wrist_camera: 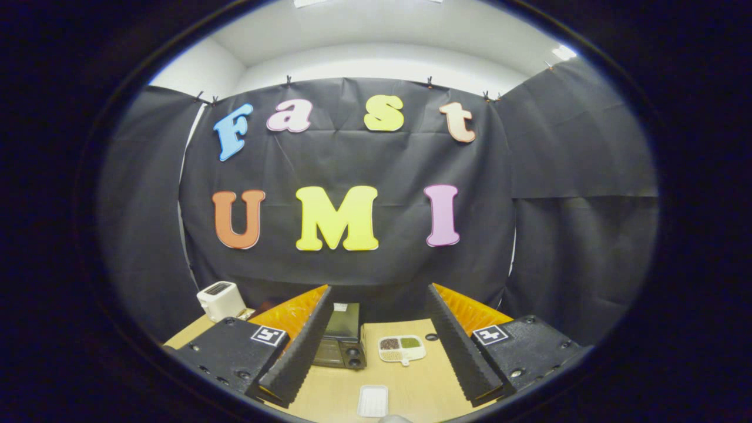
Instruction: Open the toaster oven, put the food inside, and close the toaster oven door.
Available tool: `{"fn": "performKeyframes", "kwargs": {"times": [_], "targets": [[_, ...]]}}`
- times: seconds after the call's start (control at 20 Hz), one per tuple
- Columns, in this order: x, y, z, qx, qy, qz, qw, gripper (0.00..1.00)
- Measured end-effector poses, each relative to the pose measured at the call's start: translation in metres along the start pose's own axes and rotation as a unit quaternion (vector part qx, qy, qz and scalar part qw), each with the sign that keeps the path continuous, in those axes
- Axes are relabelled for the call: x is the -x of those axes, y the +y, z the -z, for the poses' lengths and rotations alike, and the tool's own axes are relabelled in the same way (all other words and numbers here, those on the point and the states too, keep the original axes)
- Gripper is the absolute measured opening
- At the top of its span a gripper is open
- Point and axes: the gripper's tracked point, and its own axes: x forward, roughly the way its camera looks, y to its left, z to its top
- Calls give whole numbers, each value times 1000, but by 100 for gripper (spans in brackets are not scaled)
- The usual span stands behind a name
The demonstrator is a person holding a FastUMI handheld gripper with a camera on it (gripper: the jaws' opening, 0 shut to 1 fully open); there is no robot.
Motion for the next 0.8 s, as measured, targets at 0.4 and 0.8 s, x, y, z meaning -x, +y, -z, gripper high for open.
{"fn": "performKeyframes", "kwargs": {"times": [0.4,0.8], "targets": [[1,3,-11,-2,-5,-26,1000,100],[0,-1,-14,3,-6,-28,1000,100]]}}
